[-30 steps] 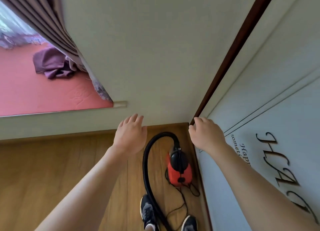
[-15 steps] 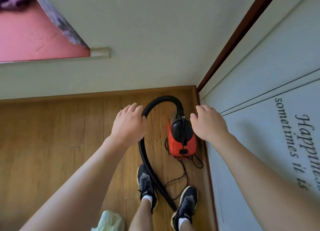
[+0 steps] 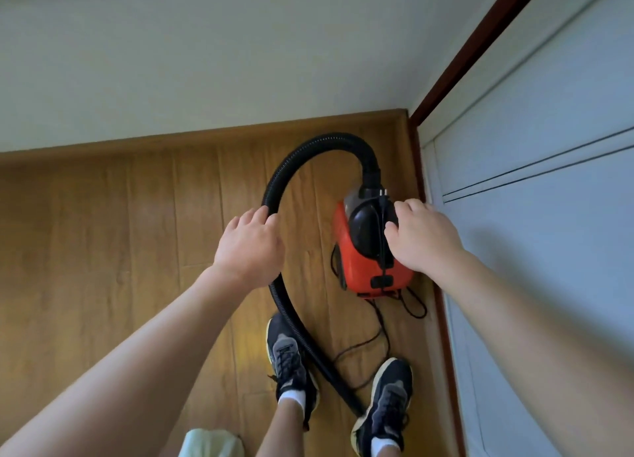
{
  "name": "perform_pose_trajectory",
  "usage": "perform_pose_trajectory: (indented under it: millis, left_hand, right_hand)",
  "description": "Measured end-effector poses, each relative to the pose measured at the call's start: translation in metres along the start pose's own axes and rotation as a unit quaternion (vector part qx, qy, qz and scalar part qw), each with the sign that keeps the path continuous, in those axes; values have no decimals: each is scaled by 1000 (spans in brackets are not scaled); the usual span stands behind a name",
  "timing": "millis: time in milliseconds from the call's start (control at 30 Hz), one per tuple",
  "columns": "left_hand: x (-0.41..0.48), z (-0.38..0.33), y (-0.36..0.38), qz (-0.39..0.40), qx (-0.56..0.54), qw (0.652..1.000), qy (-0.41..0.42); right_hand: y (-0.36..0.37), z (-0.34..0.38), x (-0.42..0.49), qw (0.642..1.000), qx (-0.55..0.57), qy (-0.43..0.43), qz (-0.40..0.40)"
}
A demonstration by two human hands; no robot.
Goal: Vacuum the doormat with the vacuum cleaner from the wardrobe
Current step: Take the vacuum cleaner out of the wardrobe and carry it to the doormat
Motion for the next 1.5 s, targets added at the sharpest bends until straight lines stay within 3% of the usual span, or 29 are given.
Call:
perform_pose_trajectory:
  millis: [200, 500, 667, 800, 967, 1300, 1500]
  left_hand:
    - [36, 5, 43, -9, -7, 1000, -5]
    - [69, 31, 99, 21, -105, 986, -129]
    - [79, 41, 117, 15, -144, 977, -154]
    - [82, 49, 132, 14, -241, 949, -204]
    - [74, 49, 150, 24, -360, 896, -260]
    - [59, 42, 184, 43, -389, 870, -298]
    - [55, 32, 178, 33, -419, 864, -278]
  right_hand:
    - [40, -17, 34, 1000, 4, 25, 11]
    - [85, -33, 65, 994, 90, 67, 1]
    - [103, -41, 77, 990, 124, 72, -16]
    - [110, -45, 83, 988, 135, 74, -31]
    - [127, -49, 84, 965, 236, 112, -8]
    - [151, -51, 78, 895, 412, 172, -17]
    - [152, -49, 81, 905, 387, 176, -9]
Point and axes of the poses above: each hand's wrist, its own x-axis towards the middle knuckle, its own y-axis out of the palm, z = x × y, the point moved 7 cm from there along x, towards the middle knuckle, and after that the axes turned 5 degrees about x, right-handed, at the moved point
